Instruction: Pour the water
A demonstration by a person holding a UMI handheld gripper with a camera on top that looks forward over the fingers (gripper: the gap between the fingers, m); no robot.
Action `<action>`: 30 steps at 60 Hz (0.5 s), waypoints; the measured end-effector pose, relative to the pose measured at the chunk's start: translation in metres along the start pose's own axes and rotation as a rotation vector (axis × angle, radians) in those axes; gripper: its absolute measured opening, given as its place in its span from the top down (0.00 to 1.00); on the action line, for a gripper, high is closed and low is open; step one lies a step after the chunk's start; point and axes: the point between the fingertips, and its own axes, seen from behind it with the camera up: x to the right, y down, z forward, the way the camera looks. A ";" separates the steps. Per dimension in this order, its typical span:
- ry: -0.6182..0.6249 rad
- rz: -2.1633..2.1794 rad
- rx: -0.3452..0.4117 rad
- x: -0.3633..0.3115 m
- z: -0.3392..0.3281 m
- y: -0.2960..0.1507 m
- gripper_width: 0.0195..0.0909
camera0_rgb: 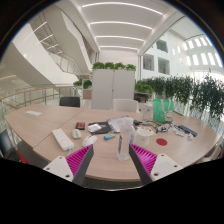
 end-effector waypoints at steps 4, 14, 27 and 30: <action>0.017 0.007 0.019 0.020 0.039 0.017 0.11; 0.020 0.052 0.045 0.053 0.132 0.039 0.12; -0.016 0.086 0.054 0.068 0.220 0.045 0.17; -0.068 0.078 0.014 0.059 0.233 0.054 0.56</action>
